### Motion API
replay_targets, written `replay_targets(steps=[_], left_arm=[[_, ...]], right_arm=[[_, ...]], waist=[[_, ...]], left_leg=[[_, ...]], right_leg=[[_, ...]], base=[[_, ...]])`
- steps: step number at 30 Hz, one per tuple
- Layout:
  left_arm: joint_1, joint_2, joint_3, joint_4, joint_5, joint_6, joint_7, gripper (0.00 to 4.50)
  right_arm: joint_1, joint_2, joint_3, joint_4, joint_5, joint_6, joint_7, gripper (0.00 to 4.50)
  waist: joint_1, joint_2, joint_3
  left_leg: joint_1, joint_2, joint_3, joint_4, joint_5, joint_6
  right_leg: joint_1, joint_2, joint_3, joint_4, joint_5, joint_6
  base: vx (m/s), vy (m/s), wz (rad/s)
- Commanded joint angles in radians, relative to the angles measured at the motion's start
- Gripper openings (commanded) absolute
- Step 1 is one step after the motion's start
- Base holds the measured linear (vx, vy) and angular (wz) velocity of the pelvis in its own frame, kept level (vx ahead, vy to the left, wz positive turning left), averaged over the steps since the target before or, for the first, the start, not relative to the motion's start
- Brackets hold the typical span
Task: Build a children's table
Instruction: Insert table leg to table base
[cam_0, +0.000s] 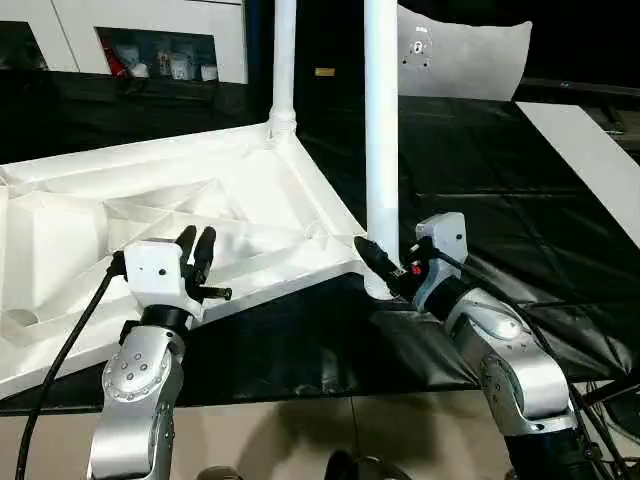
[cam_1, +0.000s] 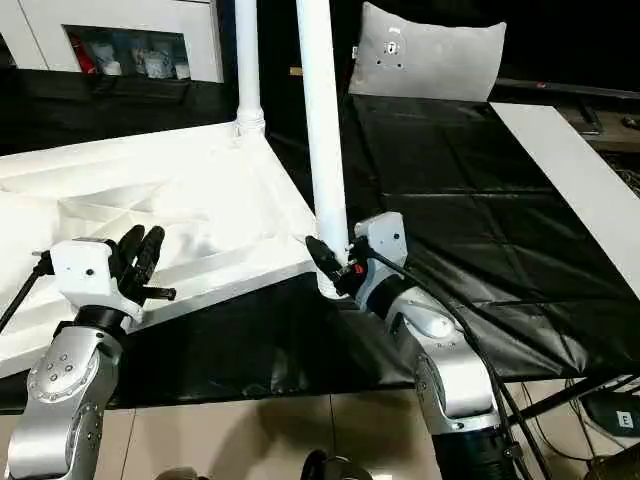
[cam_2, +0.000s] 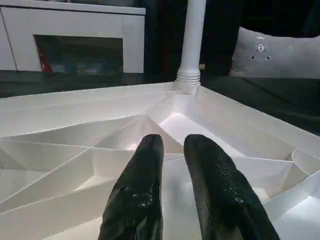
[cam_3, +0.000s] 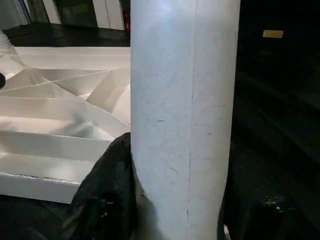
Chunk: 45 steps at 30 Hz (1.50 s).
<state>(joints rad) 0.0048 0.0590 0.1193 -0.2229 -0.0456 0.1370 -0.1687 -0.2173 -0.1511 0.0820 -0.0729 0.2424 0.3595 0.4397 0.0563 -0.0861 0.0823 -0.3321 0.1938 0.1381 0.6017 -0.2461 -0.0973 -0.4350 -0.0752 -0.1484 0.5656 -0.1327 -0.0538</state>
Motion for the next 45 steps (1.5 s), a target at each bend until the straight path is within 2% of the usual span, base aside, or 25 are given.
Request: replay_targets(steps=[1,8,15,24,45], left_arm=[[0.001,-0.005,-0.01,-0.017,0.0,-0.004,0.002,1.01],[0.001,-0.005,-0.01,-0.017,0.0,-0.004,0.002,1.01],[0.001,-0.005,-0.01,-0.017,0.0,-0.004,0.002,1.01],[0.001,-0.005,-0.01,-0.017,0.0,-0.004,0.002,1.01],[0.001,-0.005,-0.01,-0.017,0.0,-0.004,0.002,1.01]], right_arm=[[-0.004,-0.009,-0.02,-0.002,0.002,-0.002,-0.002,1.88],[-0.004,-0.009,-0.02,-0.002,0.002,-0.002,-0.002,1.88],[-0.004,-0.009,-0.02,-0.002,0.002,-0.002,-0.002,1.88],[-0.004,-0.009,-0.02,-0.002,0.002,-0.002,-0.002,1.88],[-0.004,-0.009,-0.02,-0.002,0.002,-0.002,-0.002,1.88]], waist=[[0.004,0.01,-0.068],[0.004,0.01,-0.068],[0.004,0.009,-0.066],[0.004,0.008,-0.067],[0.005,0.008,-0.068]], left_leg=[[-0.019,0.034,0.003,-0.068,0.003,0.115],[-0.02,0.034,0.003,-0.067,0.005,0.115],[-0.02,0.032,0.003,-0.068,-0.027,0.103],[-0.022,0.03,0.003,-0.068,-0.03,0.101],[-0.022,0.03,0.003,-0.066,-0.02,0.105]], right_leg=[[0.083,-0.067,0.069,-0.056,-0.289,-0.057],[0.082,-0.067,0.069,-0.055,-0.288,-0.057],[0.082,-0.066,0.067,-0.063,-0.334,-0.031],[0.082,-0.064,0.065,-0.064,-0.342,-0.016],[0.083,-0.064,0.065,-0.062,-0.328,-0.021]], base=[[0.0,0.0,0.0],[0.0,0.0,0.0],[0.0,0.0,0.0],[0.0,0.0,0.0],[0.0,0.0,0.0]])
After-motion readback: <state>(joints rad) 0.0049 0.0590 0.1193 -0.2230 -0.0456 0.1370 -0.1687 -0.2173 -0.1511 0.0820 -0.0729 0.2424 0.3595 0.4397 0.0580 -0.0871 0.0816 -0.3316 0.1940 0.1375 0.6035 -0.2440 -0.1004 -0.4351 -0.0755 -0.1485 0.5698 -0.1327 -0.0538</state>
